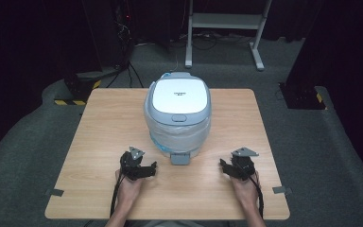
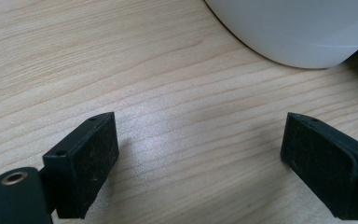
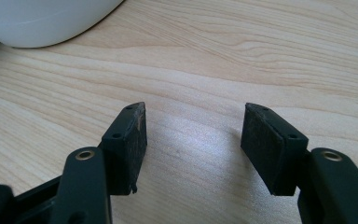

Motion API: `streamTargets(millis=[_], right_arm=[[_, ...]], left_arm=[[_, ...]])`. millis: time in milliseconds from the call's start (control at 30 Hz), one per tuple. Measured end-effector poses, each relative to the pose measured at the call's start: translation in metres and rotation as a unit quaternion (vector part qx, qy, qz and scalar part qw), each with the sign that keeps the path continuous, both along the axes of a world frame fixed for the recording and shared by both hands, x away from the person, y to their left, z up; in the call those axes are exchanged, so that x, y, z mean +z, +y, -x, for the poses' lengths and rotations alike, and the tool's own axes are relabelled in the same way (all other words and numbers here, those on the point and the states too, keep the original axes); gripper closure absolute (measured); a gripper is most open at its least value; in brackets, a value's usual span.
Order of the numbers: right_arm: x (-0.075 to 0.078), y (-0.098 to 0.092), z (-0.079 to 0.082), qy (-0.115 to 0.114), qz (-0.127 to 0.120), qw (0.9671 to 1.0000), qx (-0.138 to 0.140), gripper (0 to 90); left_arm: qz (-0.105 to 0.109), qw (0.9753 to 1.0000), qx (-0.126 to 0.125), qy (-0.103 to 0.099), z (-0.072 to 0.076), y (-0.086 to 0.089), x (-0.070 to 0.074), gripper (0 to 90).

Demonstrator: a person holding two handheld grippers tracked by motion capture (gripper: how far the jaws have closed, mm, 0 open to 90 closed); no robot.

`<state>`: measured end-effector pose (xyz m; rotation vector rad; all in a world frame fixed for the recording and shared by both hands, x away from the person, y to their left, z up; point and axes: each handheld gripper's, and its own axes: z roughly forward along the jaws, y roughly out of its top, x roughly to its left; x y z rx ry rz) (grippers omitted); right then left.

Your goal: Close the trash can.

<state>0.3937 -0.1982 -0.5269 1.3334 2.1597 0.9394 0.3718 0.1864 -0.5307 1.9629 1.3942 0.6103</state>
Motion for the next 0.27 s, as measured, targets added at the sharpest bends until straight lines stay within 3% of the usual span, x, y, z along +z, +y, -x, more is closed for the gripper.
streamTargets(millis=[267], right_arm=[[-0.0001, -0.0001, -0.0002, -0.001, 0.001, 1.0, 0.002, 40.0]], left_arm=[[0.0, 1.0, 0.0, 0.0, 0.0, 0.0, 0.0, 11.3]])
